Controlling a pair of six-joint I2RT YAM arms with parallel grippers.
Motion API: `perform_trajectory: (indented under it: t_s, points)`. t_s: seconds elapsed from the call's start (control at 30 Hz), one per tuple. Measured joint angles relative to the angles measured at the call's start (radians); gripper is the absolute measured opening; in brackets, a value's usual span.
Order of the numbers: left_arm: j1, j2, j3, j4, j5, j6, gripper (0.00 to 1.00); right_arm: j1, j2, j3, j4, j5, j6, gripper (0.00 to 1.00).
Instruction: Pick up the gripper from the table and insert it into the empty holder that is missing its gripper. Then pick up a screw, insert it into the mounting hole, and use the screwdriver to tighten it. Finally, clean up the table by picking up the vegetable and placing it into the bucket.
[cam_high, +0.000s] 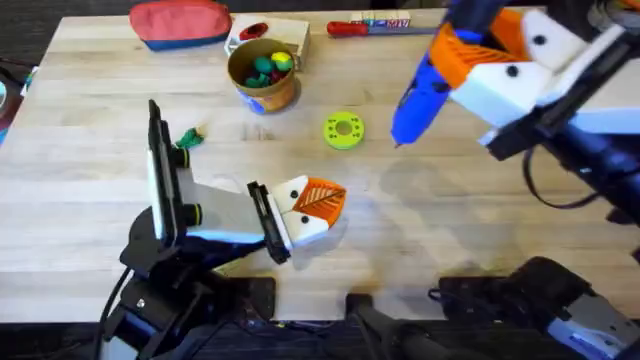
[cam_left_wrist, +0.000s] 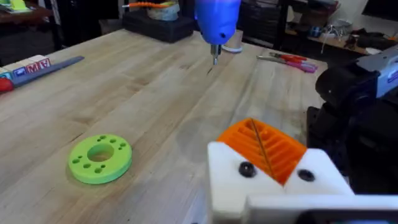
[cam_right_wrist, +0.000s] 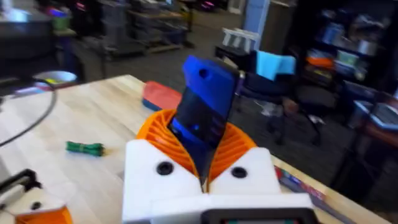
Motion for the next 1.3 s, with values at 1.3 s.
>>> perform_trajectory:
  t_s: [1.3]
  points:
    - [0.0, 0.0, 0.0, 0.0, 0.0, 0.0, 0.01, 0.43, 0.377, -0.006, 0.548, -0.087, 0.023, 0.006]
